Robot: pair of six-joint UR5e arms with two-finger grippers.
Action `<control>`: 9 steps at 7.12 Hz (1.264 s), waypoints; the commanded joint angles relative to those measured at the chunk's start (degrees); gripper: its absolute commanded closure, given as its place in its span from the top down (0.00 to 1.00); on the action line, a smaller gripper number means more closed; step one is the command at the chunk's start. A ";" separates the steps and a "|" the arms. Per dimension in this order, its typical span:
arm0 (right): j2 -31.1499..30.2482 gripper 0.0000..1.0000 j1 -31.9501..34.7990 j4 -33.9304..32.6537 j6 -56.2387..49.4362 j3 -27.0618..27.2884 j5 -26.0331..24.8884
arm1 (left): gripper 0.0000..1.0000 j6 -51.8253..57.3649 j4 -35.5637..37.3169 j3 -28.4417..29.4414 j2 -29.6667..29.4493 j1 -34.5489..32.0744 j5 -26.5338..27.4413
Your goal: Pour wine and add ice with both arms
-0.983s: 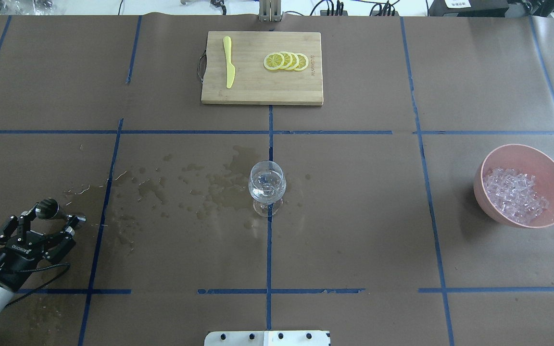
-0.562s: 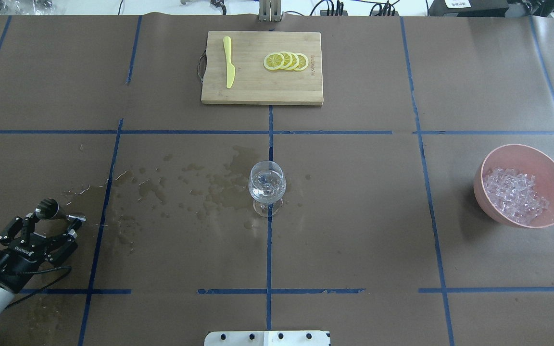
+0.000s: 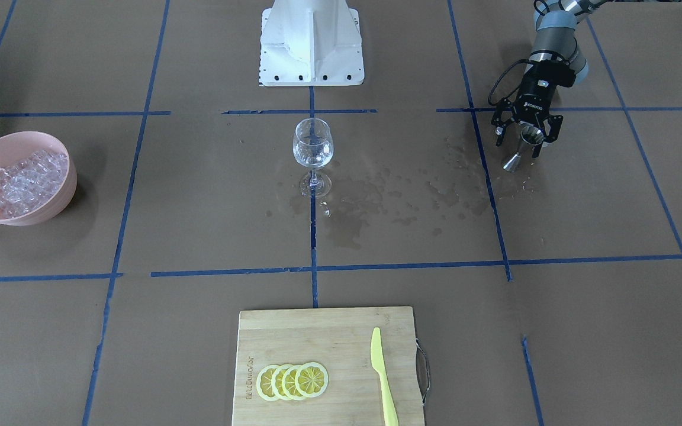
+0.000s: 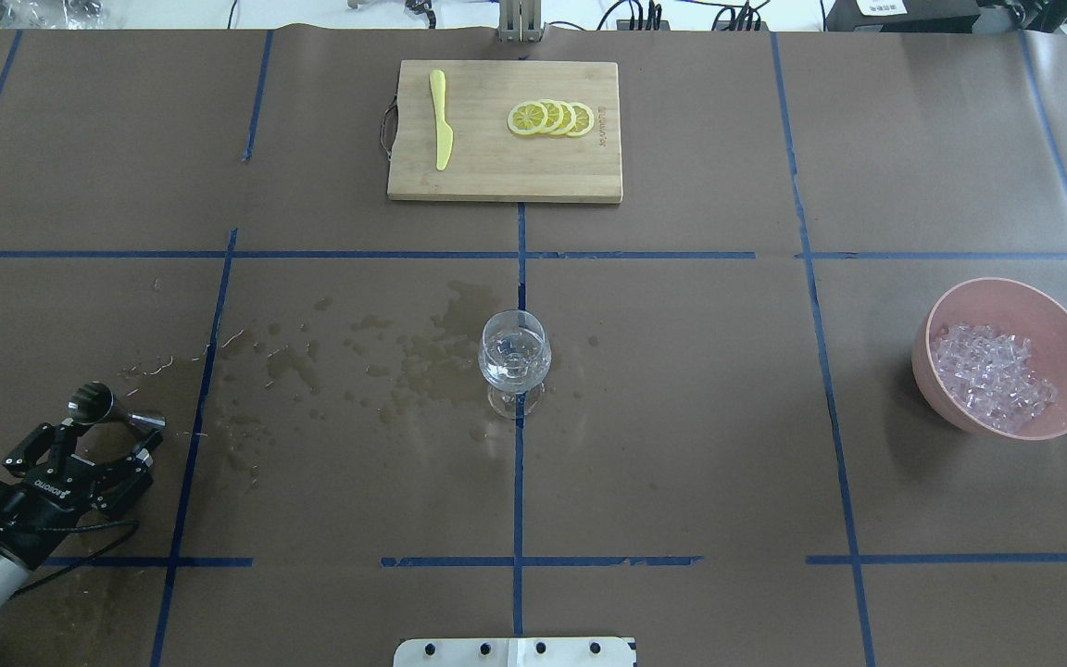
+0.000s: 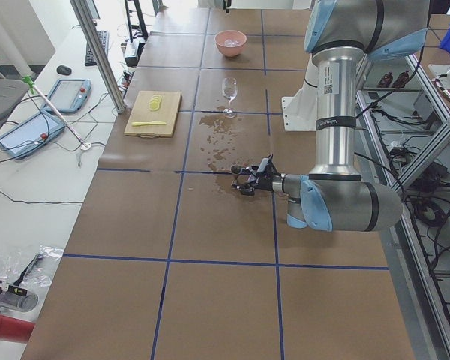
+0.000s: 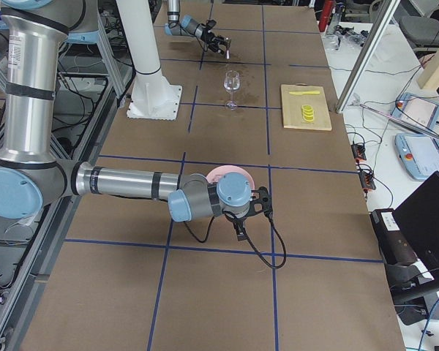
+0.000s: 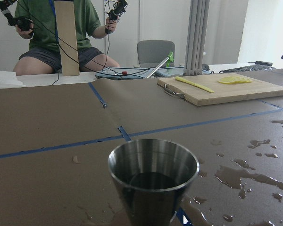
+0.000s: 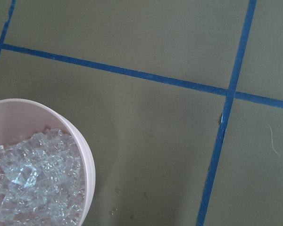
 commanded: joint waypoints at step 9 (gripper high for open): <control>0.00 1.00 0.00 -0.03 0.00 -0.02 -0.09 | 0.84 -0.24 0.16 0.26 -0.17 -0.15 -0.08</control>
